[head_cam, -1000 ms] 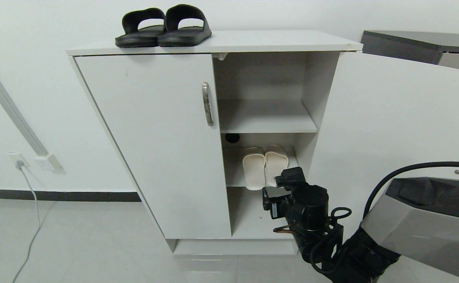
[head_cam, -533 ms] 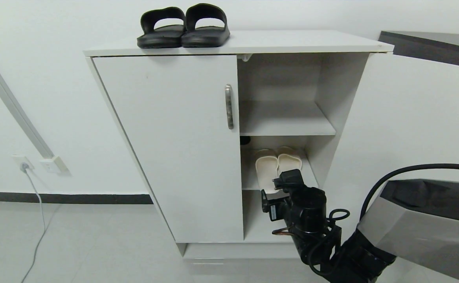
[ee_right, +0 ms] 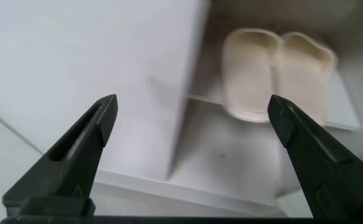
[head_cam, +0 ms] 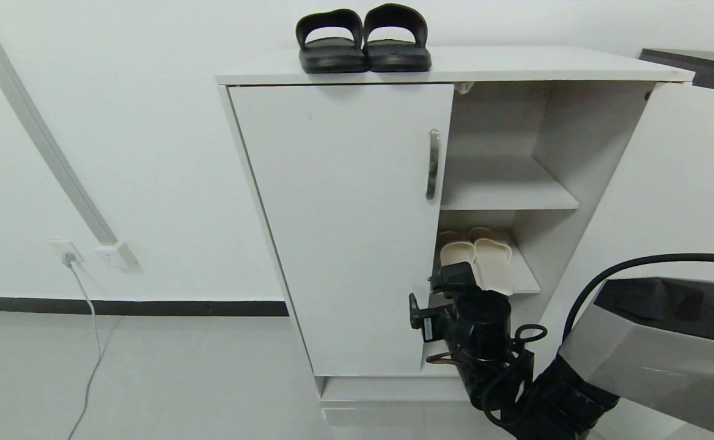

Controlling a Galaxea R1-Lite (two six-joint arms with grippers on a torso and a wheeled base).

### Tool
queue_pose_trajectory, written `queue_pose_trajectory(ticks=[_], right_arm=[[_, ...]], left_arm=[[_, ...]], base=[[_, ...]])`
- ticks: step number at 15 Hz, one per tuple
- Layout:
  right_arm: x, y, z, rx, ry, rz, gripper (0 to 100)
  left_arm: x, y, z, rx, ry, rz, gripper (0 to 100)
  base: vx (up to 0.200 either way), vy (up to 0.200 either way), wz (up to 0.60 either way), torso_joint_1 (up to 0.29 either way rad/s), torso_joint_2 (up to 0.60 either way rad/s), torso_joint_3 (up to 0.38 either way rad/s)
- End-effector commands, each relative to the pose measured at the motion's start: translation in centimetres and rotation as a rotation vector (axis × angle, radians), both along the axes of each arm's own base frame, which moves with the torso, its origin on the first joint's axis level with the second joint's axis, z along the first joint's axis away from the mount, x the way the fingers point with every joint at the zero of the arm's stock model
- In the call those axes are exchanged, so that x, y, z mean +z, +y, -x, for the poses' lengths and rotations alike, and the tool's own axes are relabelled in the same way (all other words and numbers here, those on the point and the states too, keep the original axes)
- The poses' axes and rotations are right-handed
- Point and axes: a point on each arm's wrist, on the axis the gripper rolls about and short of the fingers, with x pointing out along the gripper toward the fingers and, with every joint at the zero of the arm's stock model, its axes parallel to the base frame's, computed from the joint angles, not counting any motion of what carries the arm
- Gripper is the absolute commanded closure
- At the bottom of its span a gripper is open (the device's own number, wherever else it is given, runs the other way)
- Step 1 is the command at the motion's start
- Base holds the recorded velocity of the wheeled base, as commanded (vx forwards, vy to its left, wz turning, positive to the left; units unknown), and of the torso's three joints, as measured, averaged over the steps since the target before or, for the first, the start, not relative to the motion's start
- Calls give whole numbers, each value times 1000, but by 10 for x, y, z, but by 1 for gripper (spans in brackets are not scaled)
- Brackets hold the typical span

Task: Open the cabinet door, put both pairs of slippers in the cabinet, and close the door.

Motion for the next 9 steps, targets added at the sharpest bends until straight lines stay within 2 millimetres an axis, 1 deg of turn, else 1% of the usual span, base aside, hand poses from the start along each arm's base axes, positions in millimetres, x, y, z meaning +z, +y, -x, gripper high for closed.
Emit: queue_pose_trajectory(ticks=[1,4,9], right_arm=[[2,0,1,3,-11,-7,0],[0,-1,3,3,-8,-3,0],[-1,-4,3,-1,-11,5,0]], left_arm=[[0,0,0,0,1,0,100],[0,0,0,-2,1,0,100],[0,0,0,0,1,0,100]], base=[[0,200,0,7,-2,-2],[0,200,0,1,1,4],[0,0,0,0,0,0]])
